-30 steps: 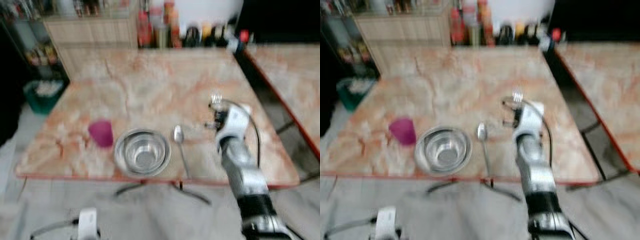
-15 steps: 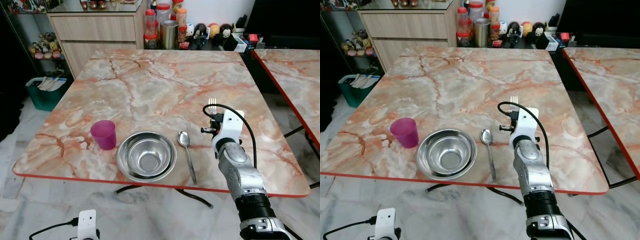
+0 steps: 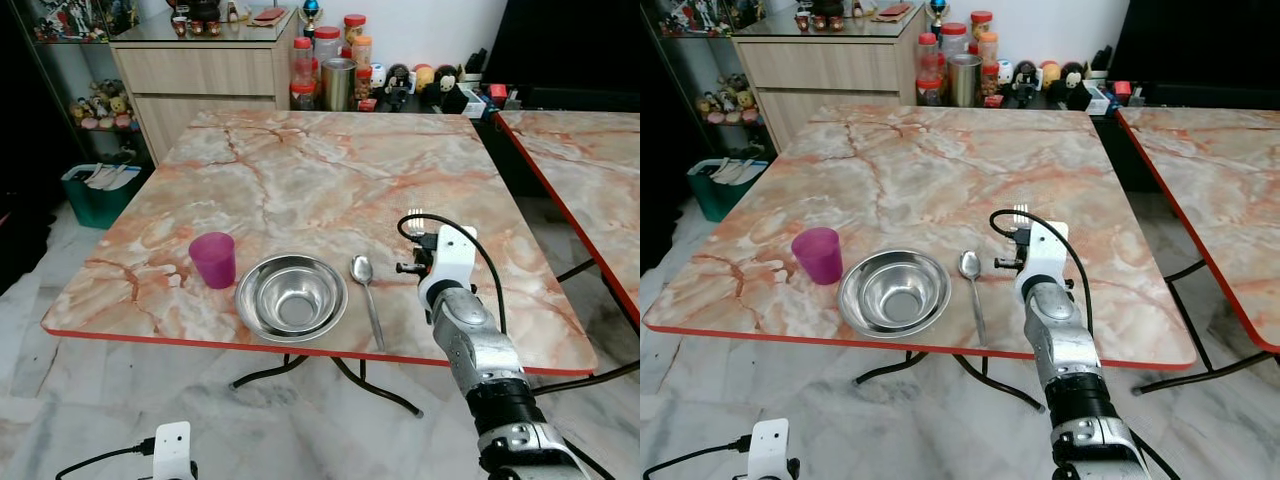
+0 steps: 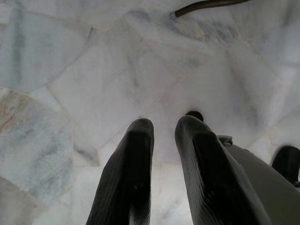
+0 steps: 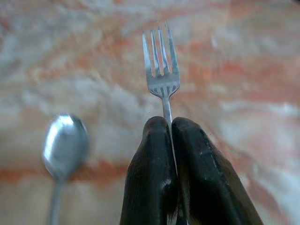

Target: Setting the table

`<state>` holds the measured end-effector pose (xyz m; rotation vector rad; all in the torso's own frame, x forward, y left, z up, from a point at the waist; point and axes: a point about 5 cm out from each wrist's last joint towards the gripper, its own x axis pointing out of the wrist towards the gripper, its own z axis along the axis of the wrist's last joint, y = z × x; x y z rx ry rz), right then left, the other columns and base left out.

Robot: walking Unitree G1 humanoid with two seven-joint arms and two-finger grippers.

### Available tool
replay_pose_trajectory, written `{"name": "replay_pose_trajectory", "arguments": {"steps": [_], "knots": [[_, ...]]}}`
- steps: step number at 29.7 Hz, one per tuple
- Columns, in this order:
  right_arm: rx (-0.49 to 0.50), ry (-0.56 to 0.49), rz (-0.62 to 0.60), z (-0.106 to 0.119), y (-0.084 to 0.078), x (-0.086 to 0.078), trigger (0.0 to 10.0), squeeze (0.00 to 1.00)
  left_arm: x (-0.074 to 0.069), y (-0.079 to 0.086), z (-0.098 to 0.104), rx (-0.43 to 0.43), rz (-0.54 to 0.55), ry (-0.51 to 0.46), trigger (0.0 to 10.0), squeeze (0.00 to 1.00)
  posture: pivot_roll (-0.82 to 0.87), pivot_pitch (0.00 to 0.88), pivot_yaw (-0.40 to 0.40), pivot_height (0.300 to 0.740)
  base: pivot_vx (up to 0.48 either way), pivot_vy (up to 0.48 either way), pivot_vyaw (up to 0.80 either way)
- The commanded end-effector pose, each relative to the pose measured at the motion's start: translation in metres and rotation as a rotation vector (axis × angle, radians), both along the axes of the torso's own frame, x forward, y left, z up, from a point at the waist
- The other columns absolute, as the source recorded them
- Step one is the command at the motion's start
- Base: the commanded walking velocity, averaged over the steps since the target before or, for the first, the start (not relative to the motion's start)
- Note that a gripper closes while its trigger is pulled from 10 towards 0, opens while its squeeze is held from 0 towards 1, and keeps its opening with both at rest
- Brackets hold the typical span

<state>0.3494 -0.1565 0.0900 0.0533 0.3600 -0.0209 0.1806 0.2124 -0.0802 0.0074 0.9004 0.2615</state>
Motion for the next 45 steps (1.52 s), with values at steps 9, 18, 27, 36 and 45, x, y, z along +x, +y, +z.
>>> {"name": "replay_pose_trajectory", "arguments": {"steps": [9, 18, 27, 36, 45], "knots": [[0.013, -0.006, 0.021, -0.004, 0.000, 0.003, 10.0, 0.00, -0.002, 0.004, -0.001, 0.010, -0.003, 0.015, 10.0, 0.00, 0.01, 0.062, 0.005, 0.740, 0.000, 0.000, 0.00], [0.028, -0.033, 0.056, -0.002, 0.005, 0.007, 10.0, 0.00, -0.004, 0.004, -0.002, 0.011, -0.002, 0.022, 10.0, 0.00, 0.01, 0.062, 0.003, 0.740, 0.000, 0.000, 0.00], [0.070, -0.026, 0.062, -0.003, 0.007, 0.009, 10.0, 0.00, -0.006, 0.006, -0.002, 0.008, 0.001, 0.033, 10.0, 0.00, 0.01, 0.062, 0.000, 0.740, 0.000, 0.000, 0.00], [0.083, -0.027, 0.075, 0.008, 0.013, 0.010, 10.0, 0.00, -0.008, 0.006, -0.003, 0.001, -0.002, 0.043, 10.0, 0.00, 0.01, 0.064, 0.001, 0.740, 0.000, 0.000, 0.00], [0.078, 0.032, 0.109, -0.001, 0.020, 0.002, 10.0, 0.00, -0.009, 0.005, -0.004, -0.004, -0.004, 0.050, 10.0, 0.00, 0.01, 0.063, -0.002, 0.740, 0.000, 0.000, 0.00]]}}
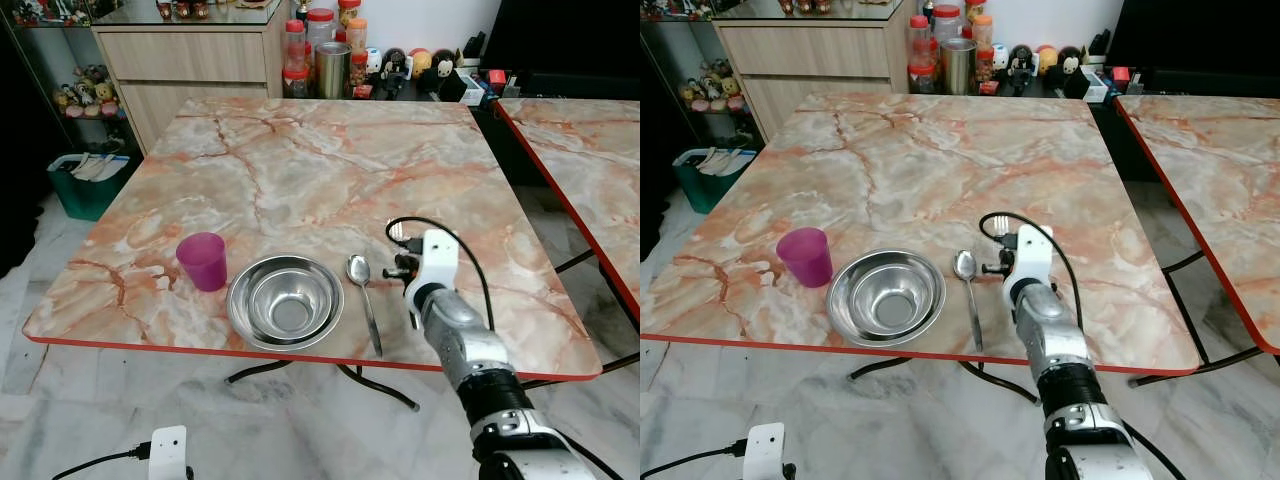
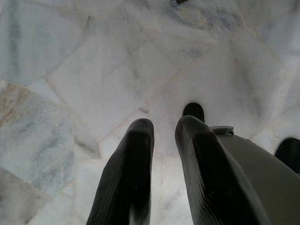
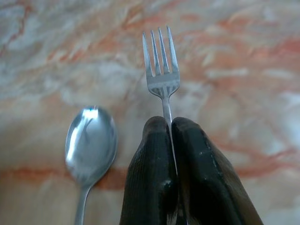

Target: Setting the table

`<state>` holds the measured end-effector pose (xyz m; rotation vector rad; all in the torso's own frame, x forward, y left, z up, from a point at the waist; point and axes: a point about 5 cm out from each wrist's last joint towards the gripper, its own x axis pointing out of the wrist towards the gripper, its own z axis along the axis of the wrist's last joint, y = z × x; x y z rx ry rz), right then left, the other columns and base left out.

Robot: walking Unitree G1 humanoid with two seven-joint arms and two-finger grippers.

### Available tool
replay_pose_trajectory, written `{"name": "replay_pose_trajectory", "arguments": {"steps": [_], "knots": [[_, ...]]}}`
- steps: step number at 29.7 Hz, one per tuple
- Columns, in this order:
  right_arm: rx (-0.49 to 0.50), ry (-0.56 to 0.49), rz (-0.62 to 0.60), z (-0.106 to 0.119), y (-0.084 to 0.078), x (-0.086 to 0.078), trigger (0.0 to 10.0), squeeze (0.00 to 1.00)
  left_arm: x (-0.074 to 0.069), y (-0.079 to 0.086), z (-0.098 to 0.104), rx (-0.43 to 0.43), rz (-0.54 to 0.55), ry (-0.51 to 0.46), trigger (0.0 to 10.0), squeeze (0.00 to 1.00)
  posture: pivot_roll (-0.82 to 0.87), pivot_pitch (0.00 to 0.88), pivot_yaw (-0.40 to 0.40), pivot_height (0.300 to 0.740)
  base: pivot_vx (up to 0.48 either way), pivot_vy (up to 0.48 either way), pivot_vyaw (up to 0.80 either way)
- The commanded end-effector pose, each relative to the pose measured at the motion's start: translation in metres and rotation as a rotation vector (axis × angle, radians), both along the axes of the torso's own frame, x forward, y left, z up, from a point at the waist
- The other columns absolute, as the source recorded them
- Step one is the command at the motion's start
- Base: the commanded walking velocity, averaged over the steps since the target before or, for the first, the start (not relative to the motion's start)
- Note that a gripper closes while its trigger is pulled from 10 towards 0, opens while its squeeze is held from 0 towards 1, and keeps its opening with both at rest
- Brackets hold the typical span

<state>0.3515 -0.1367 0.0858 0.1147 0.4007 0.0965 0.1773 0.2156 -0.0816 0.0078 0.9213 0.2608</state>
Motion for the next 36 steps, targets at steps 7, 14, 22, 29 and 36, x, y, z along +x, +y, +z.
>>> {"name": "replay_pose_trajectory", "arguments": {"steps": [7, 14, 22, 29, 36], "knots": [[-0.015, 0.037, 0.014, -0.004, 0.002, -0.007, 10.0, 0.00, -0.008, 0.000, -0.004, -0.006, -0.001, 0.036, 10.0, 0.00, 0.01, 0.064, -0.004, 0.740, 0.000, 0.000, 0.00], [-0.021, 0.049, 0.019, -0.005, 0.003, -0.010, 10.0, 0.00, -0.009, 0.001, -0.005, -0.007, -0.001, 0.040, 10.0, 0.00, 0.01, 0.064, -0.004, 0.740, 0.000, 0.000, 0.00], [-0.028, 0.087, 0.034, -0.014, 0.005, -0.016, 10.0, 0.00, -0.011, 0.002, -0.005, -0.008, 0.001, 0.045, 10.0, 0.00, 0.01, 0.065, -0.006, 0.740, 0.000, 0.000, 0.00], [-0.030, 0.094, 0.034, -0.015, 0.005, -0.017, 10.0, 0.00, -0.011, 0.003, -0.005, -0.008, 0.002, 0.047, 10.0, 0.00, 0.01, 0.066, -0.005, 0.740, 0.000, 0.000, 0.00], [-0.039, 0.094, 0.044, -0.014, 0.005, -0.017, 10.0, 1.00, -0.011, 0.002, -0.005, -0.009, -0.002, 0.052, 10.0, 0.00, 0.01, 0.066, -0.005, 0.740, 0.000, 0.000, 0.00]]}}
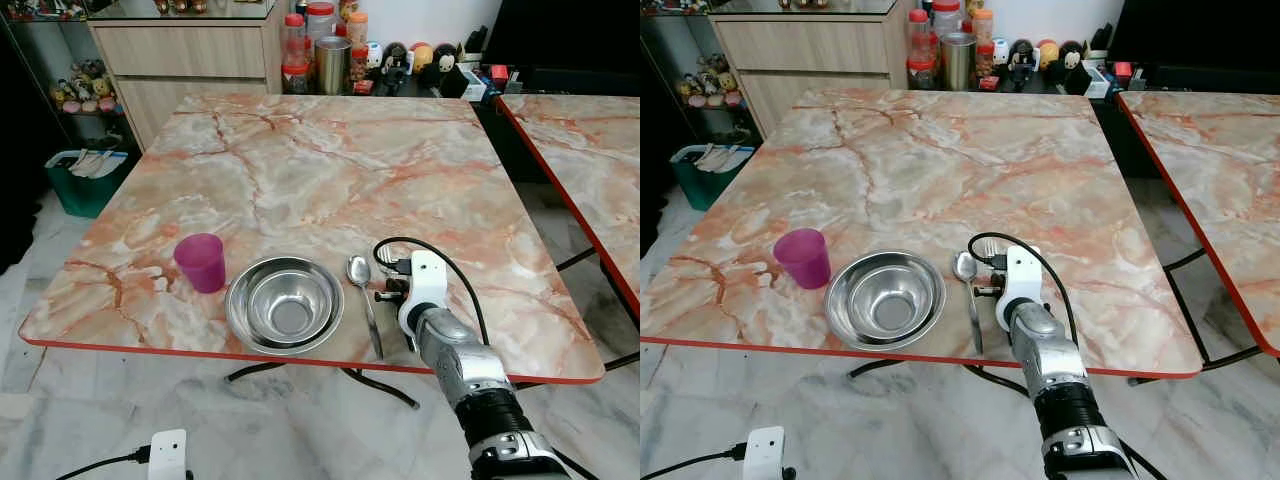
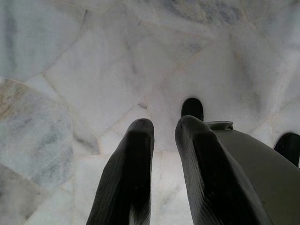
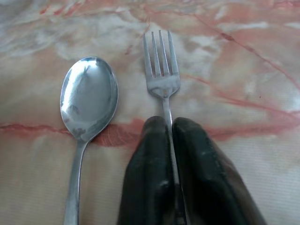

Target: Setting the table

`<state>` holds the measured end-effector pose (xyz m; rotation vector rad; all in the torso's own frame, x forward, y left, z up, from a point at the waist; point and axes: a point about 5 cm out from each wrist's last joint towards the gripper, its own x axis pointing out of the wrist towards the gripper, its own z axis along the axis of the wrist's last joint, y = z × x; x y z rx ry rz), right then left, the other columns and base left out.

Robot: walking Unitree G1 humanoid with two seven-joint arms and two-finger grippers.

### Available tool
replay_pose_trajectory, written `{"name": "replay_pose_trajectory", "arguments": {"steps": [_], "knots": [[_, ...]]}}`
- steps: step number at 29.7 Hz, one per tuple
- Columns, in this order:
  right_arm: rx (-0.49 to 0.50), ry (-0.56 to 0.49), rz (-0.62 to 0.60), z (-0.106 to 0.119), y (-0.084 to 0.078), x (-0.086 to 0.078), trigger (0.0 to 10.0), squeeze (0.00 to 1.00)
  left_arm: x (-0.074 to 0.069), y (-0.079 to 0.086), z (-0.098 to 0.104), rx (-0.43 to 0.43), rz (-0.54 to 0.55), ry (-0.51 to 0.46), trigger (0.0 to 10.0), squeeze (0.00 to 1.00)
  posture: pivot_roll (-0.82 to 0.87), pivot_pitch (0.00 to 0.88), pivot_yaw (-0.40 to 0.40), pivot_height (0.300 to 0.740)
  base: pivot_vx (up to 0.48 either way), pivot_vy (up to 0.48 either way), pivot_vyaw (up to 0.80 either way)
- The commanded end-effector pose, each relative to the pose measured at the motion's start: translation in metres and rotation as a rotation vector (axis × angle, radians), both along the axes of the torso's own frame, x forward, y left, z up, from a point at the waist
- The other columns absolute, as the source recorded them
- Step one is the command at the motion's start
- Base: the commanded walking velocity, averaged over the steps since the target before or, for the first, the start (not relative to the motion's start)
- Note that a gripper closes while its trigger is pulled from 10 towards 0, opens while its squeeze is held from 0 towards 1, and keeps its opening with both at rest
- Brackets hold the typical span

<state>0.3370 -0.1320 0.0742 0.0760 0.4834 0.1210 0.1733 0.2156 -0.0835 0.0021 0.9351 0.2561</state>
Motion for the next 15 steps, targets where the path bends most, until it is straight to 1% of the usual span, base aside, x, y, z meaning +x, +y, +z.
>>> {"name": "replay_pose_trajectory", "arguments": {"steps": [1, 13, 14, 15], "knots": [[-0.004, 0.014, 0.007, -0.0027, 0.0005, -0.0030, 10.0, 1.00, -0.0071, 0.0020, -0.0033, 0.000, -0.001, 0.039, 10.0, 0.00, 0.01, 0.066, -0.005, 0.740, 0.000, 0.000, 0.00], [-0.009, 0.012, 0.011, -0.0017, 0.0010, -0.0029, 10.0, 1.00, -0.0081, 0.0014, -0.0039, -0.001, 0.000, 0.044, 10.0, 0.00, 0.01, 0.065, -0.005, 0.740, 0.000, 0.000, 0.00], [-0.021, -0.014, 0.008, 0.0023, 0.0001, -0.0015, 10.0, 0.00, -0.0081, 0.0012, -0.0039, -0.002, 0.002, 0.043, 10.0, 0.00, 0.01, 0.065, -0.005, 0.740, 0.000, 0.000, 0.00], [-0.029, -0.033, 0.007, 0.0054, -0.0006, -0.0006, 10.0, 0.00, -0.0081, 0.0011, -0.0040, -0.003, 0.003, 0.042, 10.0, 0.00, 0.01, 0.065, -0.005, 0.740, 0.000, 0.000, 0.00]]}}
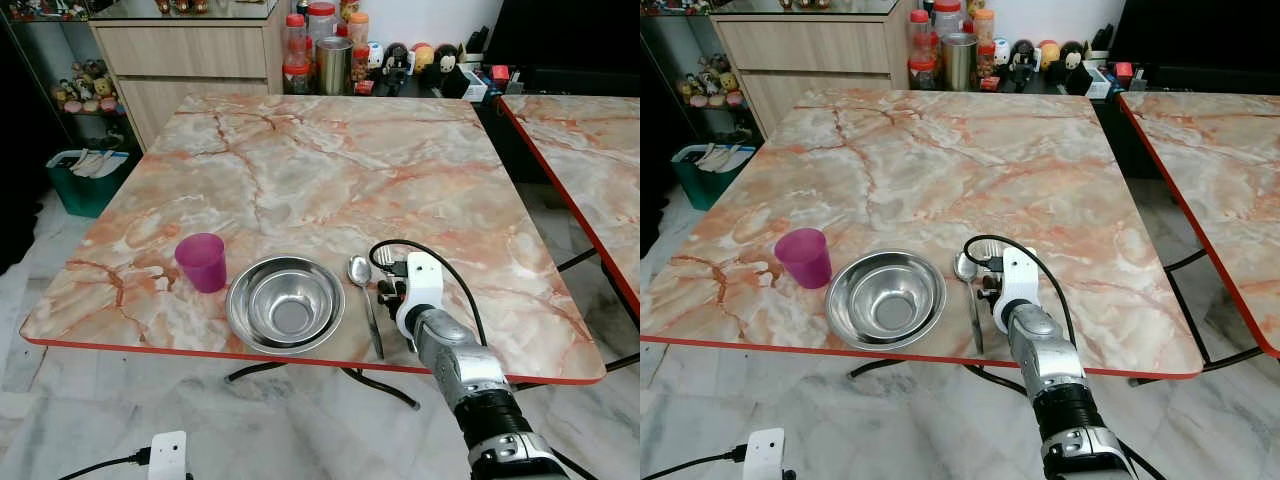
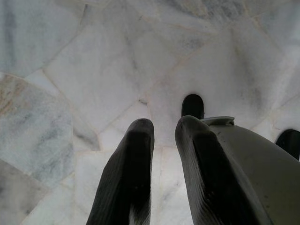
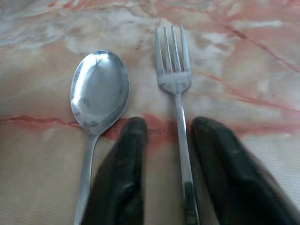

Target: Setting the table

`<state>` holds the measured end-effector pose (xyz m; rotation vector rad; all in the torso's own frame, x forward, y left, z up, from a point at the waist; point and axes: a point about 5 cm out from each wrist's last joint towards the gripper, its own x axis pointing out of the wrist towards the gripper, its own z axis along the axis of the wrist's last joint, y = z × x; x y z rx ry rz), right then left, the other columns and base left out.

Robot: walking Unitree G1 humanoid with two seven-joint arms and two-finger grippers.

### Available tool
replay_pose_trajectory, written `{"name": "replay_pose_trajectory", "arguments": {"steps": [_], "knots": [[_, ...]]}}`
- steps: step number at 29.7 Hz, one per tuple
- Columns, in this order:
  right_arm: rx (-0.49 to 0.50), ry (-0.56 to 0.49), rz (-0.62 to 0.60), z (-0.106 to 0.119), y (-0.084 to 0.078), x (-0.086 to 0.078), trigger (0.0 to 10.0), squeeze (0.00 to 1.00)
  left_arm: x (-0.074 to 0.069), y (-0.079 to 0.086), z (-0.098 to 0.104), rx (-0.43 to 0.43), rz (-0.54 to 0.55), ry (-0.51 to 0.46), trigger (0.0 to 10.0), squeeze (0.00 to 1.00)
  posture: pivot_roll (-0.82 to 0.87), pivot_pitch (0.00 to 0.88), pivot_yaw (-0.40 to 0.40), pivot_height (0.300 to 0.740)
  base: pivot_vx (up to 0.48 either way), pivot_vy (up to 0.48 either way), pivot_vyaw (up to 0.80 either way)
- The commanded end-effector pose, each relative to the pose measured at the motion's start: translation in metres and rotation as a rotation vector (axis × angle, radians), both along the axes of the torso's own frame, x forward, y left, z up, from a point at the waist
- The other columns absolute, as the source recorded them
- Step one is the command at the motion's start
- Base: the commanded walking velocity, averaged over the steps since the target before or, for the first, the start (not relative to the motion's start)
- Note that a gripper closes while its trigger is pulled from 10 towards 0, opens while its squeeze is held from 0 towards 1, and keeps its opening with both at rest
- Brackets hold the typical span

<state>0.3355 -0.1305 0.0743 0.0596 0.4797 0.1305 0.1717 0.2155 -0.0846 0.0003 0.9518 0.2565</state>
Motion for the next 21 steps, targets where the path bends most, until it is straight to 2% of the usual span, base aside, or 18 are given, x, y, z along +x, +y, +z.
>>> {"name": "replay_pose_trajectory", "arguments": {"steps": [1, 8, 9, 10, 12, 16, 21], "knots": [[-0.024, -0.062, -0.010, 0.010, -0.003, 0.003, 10.0, 0.00, -0.006, 0.001, -0.003, -0.002, 0.002, 0.023, 10.0, 0.00, 0.01, 0.065, -0.004, 0.740, 0.000, 0.000, 0.00], [-0.027, -0.206, -0.048, 0.033, -0.009, 0.009, 10.0, 0.00, -0.006, -0.001, -0.003, -0.010, 0.002, 0.014, 10.0, 0.00, 0.01, 0.064, -0.002, 0.740, 0.000, 0.000, 0.00], [-0.001, -0.268, -0.057, 0.043, -0.010, 0.011, 10.0, 0.00, -0.005, -0.002, -0.002, -0.012, 0.003, 0.004, 10.0, 0.00, 0.01, 0.062, -0.002, 0.740, 0.000, 0.000, 0.00], [-0.001, -0.268, -0.057, 0.043, -0.010, 0.011, 10.0, 0.00, -0.005, -0.002, -0.002, -0.012, 0.003, 0.004, 10.0, 0.00, 0.01, 0.062, -0.002, 0.740, 0.000, 0.000, 0.00], [0.039, -0.350, -0.055, 0.055, -0.009, 0.014, 10.0, 0.00, -0.004, -0.002, -0.002, -0.006, -0.015, 0.004, 10.0, 0.00, 0.01, 0.058, -0.002, 0.740, 0.000, 0.000, 0.00], [0.056, -0.419, -0.049, 0.064, -0.008, 0.016, 10.0, 0.00, -0.004, -0.001, -0.002, -0.013, -0.008, 0.005, 10.0, 0.00, 0.02, 0.053, -0.002, 0.740, 0.000, 0.000, 0.00], [0.061, -0.483, -0.048, 0.077, -0.009, 0.020, 10.0, 0.00, -0.003, 0.004, -0.001, -0.006, -0.009, 0.005, 10.0, 0.00, 0.02, 0.041, 0.001, 0.740, 0.000, 0.480, 0.00]]}}
